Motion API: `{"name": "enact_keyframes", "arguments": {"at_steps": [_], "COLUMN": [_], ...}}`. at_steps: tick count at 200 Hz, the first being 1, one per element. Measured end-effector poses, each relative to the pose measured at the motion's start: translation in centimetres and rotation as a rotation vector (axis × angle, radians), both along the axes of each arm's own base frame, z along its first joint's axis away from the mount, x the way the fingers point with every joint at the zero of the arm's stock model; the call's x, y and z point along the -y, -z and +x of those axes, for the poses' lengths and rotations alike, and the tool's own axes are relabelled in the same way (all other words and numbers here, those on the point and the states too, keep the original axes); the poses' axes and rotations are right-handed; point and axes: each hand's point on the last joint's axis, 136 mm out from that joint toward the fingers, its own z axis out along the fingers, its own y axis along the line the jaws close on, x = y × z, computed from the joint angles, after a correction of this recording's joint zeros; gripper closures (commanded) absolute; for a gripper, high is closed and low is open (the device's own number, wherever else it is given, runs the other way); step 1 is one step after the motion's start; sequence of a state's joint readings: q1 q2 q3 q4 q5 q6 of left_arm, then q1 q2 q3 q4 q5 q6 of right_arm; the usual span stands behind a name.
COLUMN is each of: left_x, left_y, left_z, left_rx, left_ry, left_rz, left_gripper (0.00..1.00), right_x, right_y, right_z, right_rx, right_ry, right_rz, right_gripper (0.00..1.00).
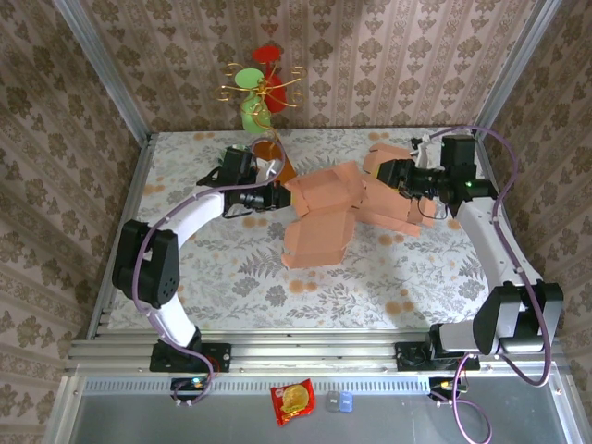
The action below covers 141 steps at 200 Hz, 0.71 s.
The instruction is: Fold the paper box
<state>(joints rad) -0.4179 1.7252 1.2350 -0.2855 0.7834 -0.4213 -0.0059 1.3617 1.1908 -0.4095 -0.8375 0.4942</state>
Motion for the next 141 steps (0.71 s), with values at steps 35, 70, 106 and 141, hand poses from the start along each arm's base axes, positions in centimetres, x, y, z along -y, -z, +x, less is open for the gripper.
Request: {"name": "enact_keyframes", "arguments": {"at_steps": [35, 70, 106, 141], "left_x": [0.2, 0.4, 0.6, 0.6], "left_y": [-0.1, -0.4, -0.6, -0.3], "left_z": [-0.8, -1.0, -1.1, -1.0], "left_rx": [-0.033, -0.040, -0.044, -0.052], "left_ry": [0.028, 0.046, 0.057, 0.057], "left_rz": [-0.020, -0.038, -0.050, -0.046], "left_gripper": [1.00, 1.00, 1.00, 1.00], "right_x": [-1.8, -2.1, -2.7, -4.0], "right_y": [-1.1, -0.8, -0.1, 0.6], "right_z": [-0.6, -0.7, -0.4, -0.7], "right_rx": [0.057, 0.068, 0.054, 0.036], "right_ry": [-0.089, -0.112, -0.143, -0.186], "right_rz": [-0.003, -0.013, -0.010, -0.017], "right_gripper": [0.52, 0.53, 0.55, 0.55]}}
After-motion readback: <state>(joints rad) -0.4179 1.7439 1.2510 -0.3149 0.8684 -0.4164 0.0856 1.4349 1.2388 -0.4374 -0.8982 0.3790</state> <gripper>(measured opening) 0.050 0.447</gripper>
